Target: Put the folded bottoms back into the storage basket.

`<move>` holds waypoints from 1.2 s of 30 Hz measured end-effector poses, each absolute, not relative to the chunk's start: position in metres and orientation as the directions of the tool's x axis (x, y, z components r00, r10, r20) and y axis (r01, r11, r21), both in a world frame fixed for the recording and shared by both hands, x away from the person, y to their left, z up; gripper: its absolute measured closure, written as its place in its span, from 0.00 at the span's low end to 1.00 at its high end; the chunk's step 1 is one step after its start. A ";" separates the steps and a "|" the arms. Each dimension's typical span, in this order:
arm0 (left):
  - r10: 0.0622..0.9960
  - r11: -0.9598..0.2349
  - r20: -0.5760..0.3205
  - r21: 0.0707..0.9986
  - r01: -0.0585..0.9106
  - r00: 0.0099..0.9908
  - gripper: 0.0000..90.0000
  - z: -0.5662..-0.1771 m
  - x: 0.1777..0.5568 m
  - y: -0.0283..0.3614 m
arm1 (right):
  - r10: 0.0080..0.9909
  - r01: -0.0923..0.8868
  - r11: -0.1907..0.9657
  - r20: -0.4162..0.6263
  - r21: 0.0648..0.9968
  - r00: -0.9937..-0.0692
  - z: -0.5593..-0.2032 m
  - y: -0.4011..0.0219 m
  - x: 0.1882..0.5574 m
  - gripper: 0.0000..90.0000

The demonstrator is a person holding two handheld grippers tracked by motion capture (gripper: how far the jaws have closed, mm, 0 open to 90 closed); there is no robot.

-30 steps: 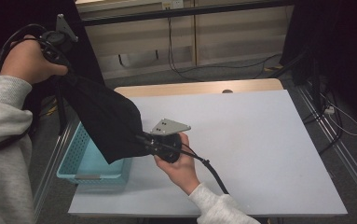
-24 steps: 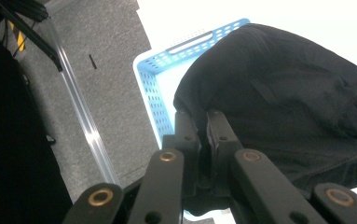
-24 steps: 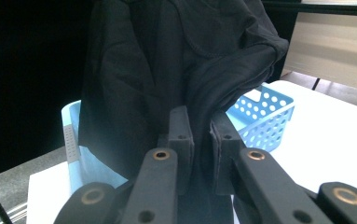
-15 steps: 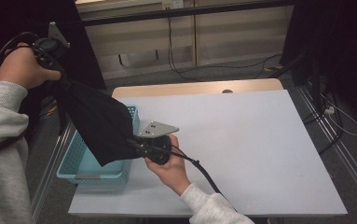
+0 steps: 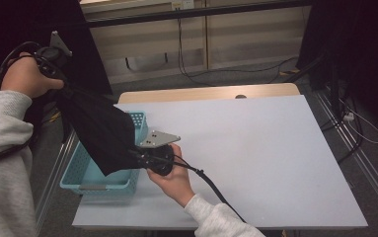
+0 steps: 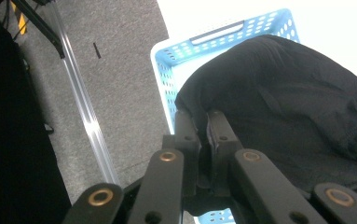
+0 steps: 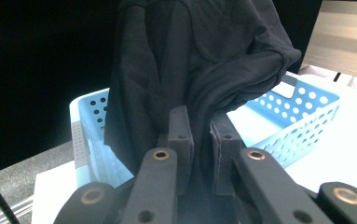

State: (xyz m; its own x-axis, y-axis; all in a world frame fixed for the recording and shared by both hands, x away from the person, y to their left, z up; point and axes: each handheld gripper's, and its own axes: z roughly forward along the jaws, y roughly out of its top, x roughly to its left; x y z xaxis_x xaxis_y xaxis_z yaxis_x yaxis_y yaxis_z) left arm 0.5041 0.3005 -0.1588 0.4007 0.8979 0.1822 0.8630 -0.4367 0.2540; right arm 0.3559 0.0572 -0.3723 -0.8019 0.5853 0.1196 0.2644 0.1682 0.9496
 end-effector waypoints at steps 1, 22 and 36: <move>0.899 -0.434 0.181 0.255 0.864 0.398 0.95 -0.159 0.505 0.301 | 0.583 0.267 0.168 0.122 0.949 -0.803 -0.373 0.059 0.356 0.90; 0.912 -0.408 0.170 0.276 0.870 0.373 0.95 -0.175 0.519 0.320 | 0.551 0.265 0.182 0.125 0.947 -0.825 -0.382 0.088 0.355 0.89; 0.893 -0.447 0.162 0.429 0.785 0.420 0.37 -0.232 0.530 0.323 | 0.590 0.227 0.267 0.027 0.937 -0.807 -0.373 0.050 0.361 0.41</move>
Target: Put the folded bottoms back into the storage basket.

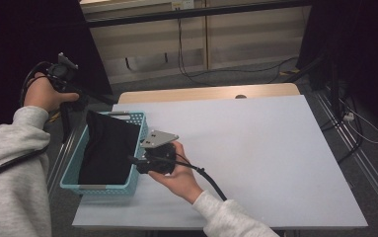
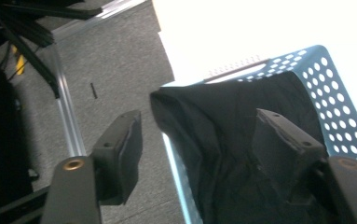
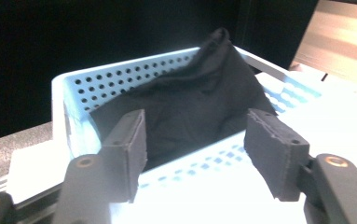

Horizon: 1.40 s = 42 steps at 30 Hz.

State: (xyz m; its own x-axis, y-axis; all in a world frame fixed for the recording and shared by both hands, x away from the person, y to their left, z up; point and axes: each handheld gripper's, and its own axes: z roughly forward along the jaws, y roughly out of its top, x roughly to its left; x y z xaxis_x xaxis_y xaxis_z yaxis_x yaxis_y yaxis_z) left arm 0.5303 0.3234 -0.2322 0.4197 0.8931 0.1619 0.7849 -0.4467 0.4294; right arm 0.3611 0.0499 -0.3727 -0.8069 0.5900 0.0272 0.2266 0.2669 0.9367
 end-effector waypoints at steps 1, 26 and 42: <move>0.892 -0.448 0.158 0.435 0.782 0.423 0.36 -0.234 0.529 0.322 | 0.601 0.227 0.266 0.023 0.937 -0.799 -0.373 0.044 0.361 0.41; 0.887 -0.431 0.049 0.441 0.787 0.459 0.27 -0.292 0.503 0.307 | 0.655 0.356 0.330 0.059 0.874 -0.753 -0.414 -0.048 0.370 0.26; 0.882 -0.425 0.006 0.439 0.791 0.471 0.28 -0.329 0.499 0.299 | 0.694 0.407 0.343 0.064 0.847 -0.717 -0.430 -0.091 0.368 0.23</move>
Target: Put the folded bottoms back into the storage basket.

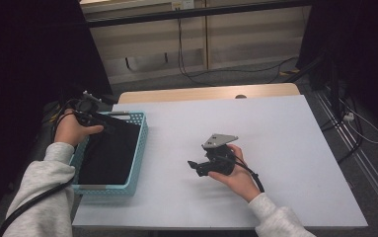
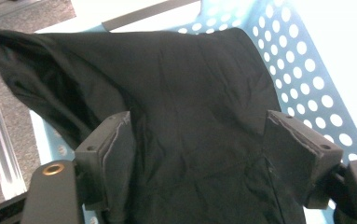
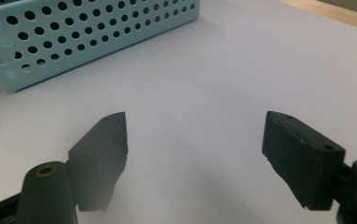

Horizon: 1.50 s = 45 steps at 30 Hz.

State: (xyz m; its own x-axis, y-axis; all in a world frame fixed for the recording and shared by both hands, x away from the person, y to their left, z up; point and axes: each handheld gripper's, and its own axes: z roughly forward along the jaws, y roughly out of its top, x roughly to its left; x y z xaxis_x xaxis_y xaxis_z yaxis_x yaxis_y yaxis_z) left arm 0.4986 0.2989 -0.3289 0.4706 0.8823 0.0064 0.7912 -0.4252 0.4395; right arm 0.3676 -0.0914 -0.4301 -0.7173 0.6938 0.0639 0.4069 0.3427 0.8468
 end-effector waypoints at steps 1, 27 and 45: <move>0.881 -0.426 0.005 0.437 0.792 0.472 0.28 -0.331 0.498 0.298 | 0.697 0.411 0.342 0.065 0.845 -0.714 -0.430 -0.093 0.367 0.23; 0.898 -0.385 -0.038 0.416 0.824 0.439 0.94 -0.408 0.491 0.296 | 0.721 0.408 0.338 0.046 0.848 -0.691 -0.436 -0.116 0.359 0.23; 0.899 -0.396 -0.026 0.382 0.835 0.438 1.00 -0.424 0.486 0.295 | 0.721 0.414 0.349 0.041 0.841 -0.691 -0.439 -0.115 0.359 0.22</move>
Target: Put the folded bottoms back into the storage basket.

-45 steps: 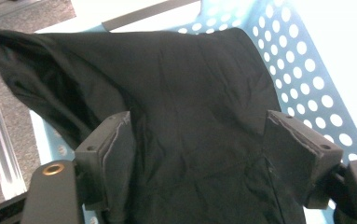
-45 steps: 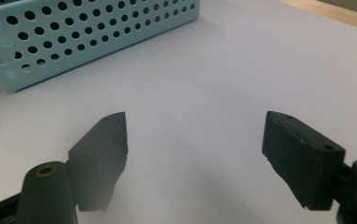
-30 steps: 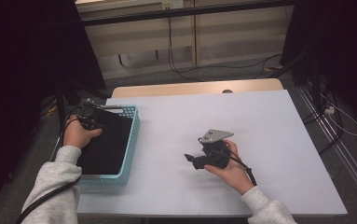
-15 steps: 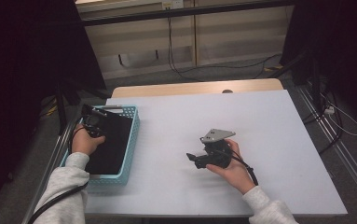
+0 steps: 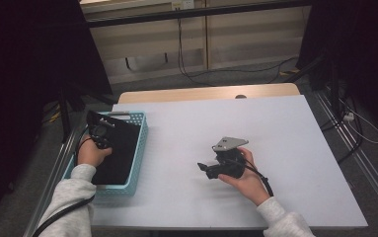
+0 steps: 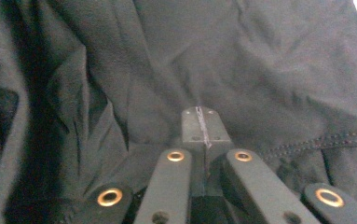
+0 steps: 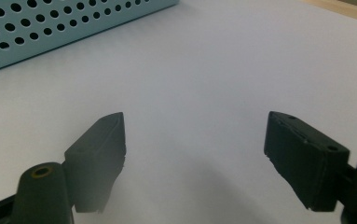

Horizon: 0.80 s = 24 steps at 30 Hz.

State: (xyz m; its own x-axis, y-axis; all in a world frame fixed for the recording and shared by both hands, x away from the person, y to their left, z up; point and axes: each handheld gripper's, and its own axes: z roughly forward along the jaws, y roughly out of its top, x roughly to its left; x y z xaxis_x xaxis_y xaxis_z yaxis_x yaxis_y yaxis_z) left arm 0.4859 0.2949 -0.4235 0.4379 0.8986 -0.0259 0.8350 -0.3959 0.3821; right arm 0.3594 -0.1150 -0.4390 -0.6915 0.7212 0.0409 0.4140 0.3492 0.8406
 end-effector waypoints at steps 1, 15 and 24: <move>0.899 -0.396 -0.027 0.379 0.837 0.438 1.00 -0.423 0.485 0.295 | 0.721 0.414 0.350 0.040 0.840 -0.692 -0.439 -0.115 0.359 0.22; 0.885 -0.397 -0.089 0.365 0.842 0.456 1.00 -0.419 0.474 0.293 | 0.721 0.409 0.354 0.033 0.841 -0.692 -0.439 -0.115 0.358 0.22; 0.929 -0.308 -0.060 0.422 0.853 0.365 1.00 -0.407 0.484 0.320 | 0.723 0.400 0.348 0.029 0.848 -0.690 -0.437 -0.115 0.358 0.22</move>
